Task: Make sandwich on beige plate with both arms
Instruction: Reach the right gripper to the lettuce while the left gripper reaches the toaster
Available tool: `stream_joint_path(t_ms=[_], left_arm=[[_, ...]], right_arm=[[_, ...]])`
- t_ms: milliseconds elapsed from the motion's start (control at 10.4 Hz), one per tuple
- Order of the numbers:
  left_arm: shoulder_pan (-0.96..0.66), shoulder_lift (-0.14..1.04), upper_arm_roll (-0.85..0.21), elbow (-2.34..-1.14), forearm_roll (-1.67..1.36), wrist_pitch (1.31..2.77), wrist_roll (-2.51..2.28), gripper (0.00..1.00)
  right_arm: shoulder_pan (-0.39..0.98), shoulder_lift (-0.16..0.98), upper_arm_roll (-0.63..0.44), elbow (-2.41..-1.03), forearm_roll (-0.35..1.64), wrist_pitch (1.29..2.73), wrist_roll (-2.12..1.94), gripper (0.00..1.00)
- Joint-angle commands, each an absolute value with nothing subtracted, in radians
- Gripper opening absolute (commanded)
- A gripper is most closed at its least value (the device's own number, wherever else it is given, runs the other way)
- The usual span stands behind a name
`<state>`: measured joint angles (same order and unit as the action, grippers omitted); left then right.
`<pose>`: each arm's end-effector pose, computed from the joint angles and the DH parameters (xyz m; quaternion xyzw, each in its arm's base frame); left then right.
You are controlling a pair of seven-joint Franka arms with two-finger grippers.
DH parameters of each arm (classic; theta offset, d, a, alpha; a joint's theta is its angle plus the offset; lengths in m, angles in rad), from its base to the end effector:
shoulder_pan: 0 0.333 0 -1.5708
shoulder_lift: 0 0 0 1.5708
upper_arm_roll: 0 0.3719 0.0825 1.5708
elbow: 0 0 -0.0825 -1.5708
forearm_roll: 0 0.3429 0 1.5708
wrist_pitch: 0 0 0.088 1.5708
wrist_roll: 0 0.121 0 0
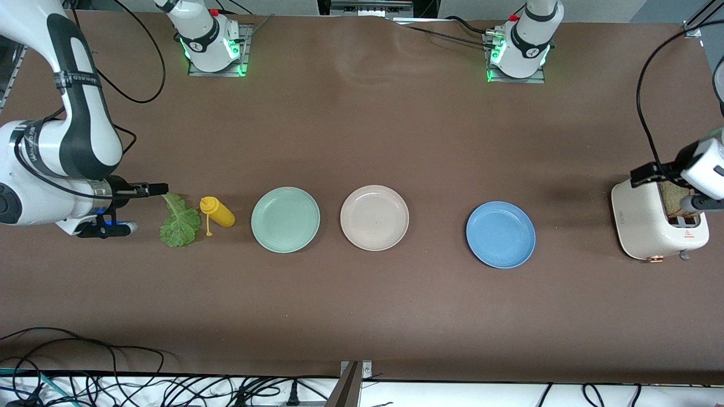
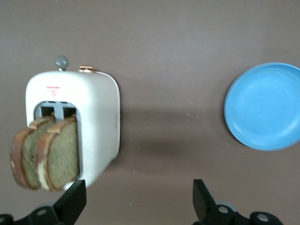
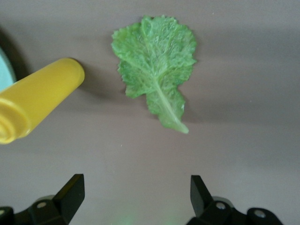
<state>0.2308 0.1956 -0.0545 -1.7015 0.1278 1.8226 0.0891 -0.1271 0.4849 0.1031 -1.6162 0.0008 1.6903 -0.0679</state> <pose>0.5718 0.1169 0.5236 -0.9974 -0.0256 0.0440 0.0505 0.6157 -0.0241 0.3765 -0.9787 -0.0204 0.2013 0.0344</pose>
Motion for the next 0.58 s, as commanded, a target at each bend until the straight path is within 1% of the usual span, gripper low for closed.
stream_joint_path(t_ms=[0,288,480], left_arm=[[0.31,0.279,-0.067,-1.674,0.153,1.851,0.194,1.0],[0.374,0.334,-0.067,-1.674,0.155,1.856,0.245,1.0],[0.385,0.337,-0.066,-1.674,0.155,1.858,0.253,1.0]], right_arm=[[-0.143,0.543,0.112,-1.612,-0.009,1.758,-0.11,1.0],[-0.143,0.581,0.112,-1.612,-0.011,1.782,-0.13,1.0],[-0.141,0.609,0.113,-1.611,-0.032,1.819,-0.133,1.0]])
